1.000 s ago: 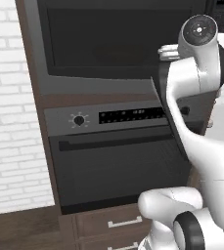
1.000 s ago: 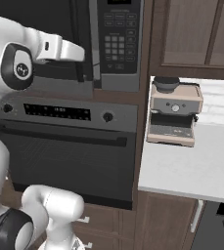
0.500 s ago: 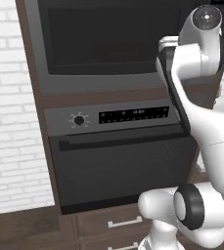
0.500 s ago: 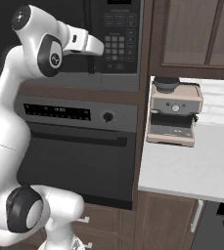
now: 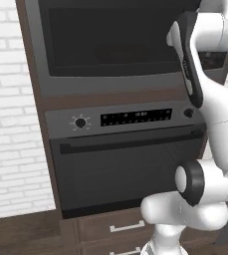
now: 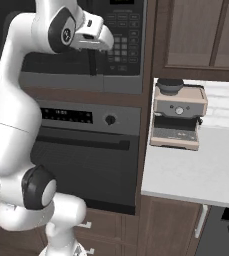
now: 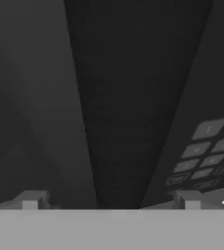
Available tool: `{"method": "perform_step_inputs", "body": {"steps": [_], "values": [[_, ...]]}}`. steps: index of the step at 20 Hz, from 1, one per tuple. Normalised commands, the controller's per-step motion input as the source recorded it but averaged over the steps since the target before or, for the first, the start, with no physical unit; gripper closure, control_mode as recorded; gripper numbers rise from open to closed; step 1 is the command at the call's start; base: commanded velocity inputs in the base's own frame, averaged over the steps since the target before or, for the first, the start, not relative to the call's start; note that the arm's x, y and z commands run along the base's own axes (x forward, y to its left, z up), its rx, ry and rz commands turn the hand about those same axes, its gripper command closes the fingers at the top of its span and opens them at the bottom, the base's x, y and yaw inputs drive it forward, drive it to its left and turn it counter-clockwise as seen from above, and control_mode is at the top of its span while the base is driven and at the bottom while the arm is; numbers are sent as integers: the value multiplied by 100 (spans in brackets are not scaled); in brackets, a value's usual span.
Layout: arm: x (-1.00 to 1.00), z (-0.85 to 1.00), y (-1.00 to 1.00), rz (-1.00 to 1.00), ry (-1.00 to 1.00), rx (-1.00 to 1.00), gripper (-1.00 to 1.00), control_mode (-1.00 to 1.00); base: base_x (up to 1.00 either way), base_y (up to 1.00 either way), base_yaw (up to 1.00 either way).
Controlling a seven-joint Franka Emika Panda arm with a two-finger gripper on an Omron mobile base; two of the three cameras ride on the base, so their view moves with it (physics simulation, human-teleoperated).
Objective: Open the microwave, place the bowl with waffle inside the microwave, then close the microwave door and turn it on.
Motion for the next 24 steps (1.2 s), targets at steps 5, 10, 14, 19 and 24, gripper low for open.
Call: {"method": "perform_step_inputs", "body": {"steps": [5,10,14,19,24], "values": [[-12,-47,-23,2,-27,18,-100,-100,0,0,0],[-4,-74,-9,3,-25,15,-100,-100,0,0,0],[-10,-69,0,0,-24,6,-100,-100,0,0,0],[-4,-16,-13,0,-19,1,-100,-100,0,0,0],[-19,0,-24,0,-17,4,-100,-100,0,0,0]]}}
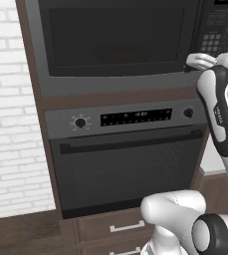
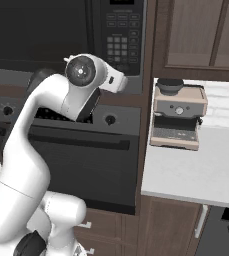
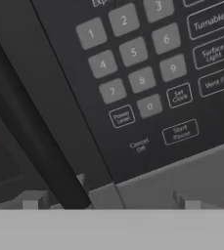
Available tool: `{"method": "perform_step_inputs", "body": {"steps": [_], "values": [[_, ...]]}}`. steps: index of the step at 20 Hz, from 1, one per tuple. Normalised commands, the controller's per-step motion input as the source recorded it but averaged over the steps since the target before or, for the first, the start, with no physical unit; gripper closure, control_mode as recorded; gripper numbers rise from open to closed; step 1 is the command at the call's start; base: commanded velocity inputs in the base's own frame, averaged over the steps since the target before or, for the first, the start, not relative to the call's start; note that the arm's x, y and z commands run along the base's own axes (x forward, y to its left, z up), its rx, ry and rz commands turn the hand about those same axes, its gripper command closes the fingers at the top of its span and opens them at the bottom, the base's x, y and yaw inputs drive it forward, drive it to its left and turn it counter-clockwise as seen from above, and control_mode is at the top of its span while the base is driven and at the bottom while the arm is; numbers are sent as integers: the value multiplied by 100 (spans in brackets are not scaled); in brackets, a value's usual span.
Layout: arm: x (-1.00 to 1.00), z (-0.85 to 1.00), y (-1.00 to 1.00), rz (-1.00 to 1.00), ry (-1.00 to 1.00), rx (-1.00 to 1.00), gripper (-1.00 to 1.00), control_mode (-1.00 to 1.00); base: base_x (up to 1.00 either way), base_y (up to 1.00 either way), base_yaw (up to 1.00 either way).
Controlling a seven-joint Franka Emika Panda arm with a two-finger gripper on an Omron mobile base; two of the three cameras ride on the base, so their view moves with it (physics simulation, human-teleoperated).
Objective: Open the microwave, place the bowl with waffle inside the microwave, then close the microwave door and turn it on.
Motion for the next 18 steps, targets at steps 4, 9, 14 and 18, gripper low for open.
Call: {"method": "perform_step_inputs", "body": {"steps": [4,9,14,18], "values": [[-37,9,-27,0,-13,0,-100,-100,0,0,0],[-40,18,-28,0,-21,-1,-100,-100,0,0,0],[-20,3,-19,0,-15,-4,-100,-100,0,0,0],[0,-2,-1,0,0,0,-100,-100,0,0,0]]}}
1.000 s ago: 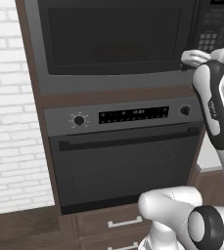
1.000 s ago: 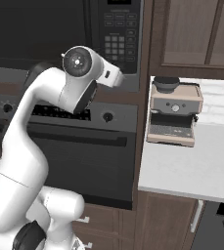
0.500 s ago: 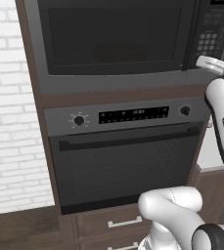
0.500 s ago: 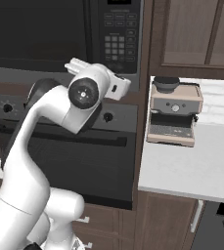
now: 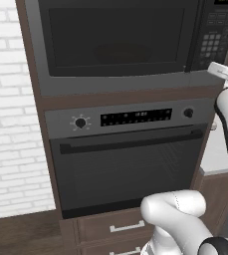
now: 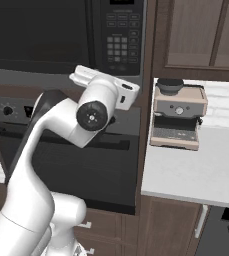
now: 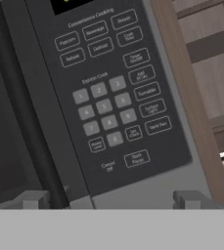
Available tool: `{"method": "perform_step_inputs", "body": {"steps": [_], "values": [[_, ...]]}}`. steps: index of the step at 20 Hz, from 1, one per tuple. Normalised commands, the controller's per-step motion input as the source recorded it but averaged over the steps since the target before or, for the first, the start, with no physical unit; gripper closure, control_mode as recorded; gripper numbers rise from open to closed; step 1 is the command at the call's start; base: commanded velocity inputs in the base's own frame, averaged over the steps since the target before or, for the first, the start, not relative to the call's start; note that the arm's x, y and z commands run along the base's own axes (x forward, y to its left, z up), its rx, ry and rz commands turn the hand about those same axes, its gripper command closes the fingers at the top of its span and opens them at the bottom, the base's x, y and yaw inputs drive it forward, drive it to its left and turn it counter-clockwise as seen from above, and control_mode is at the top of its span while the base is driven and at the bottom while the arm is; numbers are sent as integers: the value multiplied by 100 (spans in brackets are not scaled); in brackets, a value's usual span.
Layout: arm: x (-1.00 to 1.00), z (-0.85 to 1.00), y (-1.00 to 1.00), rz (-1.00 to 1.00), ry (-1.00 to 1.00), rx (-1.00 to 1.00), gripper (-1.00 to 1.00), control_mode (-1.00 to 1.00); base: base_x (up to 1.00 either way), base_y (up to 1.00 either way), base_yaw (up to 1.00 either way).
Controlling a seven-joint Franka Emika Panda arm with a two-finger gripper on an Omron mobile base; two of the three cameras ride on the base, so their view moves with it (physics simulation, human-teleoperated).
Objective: Open the microwave, place the bowl with waffle inside the microwave, then close the microwave door and turn it on.
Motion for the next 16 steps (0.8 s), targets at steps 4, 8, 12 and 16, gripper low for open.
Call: {"method": "perform_step_inputs", "body": {"steps": [4,8,12,16], "values": [[0,-6,-20,0,0,0,-100,-100,0,0,0],[0,-1,-22,2,0,0,-100,-100,0,0,0],[0,0,0,0,0,0,-100,-100,0,0,0],[-1,0,-3,0,0,-4,-100,-100,0,0,0]]}}
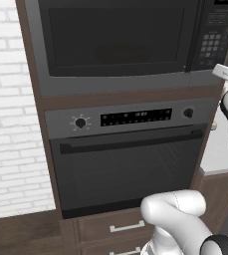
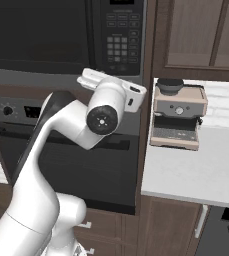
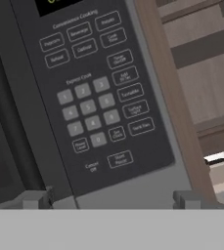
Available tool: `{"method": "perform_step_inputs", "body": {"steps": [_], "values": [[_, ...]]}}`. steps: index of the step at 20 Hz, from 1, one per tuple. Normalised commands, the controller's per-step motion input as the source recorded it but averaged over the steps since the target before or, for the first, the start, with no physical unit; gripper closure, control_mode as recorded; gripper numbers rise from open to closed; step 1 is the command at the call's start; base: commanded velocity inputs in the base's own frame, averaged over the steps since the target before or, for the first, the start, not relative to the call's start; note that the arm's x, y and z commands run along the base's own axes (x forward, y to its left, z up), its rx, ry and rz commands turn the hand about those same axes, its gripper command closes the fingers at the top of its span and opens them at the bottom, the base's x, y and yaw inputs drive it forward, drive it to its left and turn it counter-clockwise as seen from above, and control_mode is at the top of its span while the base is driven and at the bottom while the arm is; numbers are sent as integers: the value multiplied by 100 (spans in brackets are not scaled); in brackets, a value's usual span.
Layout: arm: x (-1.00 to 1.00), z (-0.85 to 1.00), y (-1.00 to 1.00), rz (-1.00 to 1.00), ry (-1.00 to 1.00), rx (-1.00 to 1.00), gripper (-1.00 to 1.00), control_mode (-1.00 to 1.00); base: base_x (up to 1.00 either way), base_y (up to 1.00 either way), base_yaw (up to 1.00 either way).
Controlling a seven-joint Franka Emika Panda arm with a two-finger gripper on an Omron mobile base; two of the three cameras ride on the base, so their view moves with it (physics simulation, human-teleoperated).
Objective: Open the microwave, place the bowl with waffle inside the microwave, then close the microwave door and turn it on.
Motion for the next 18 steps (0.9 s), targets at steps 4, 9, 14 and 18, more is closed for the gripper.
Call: {"method": "perform_step_inputs", "body": {"steps": [4,9,14,18], "values": [[0,9,-23,0,0,-18,-100,-100,0,0,0],[-20,35,-6,1,-2,-15,-100,-100,0,0,0],[-9,8,13,4,1,-7,-100,-100,0,0,0],[1,-1,11,0,3,-3,-100,-100,0,0,0]]}}
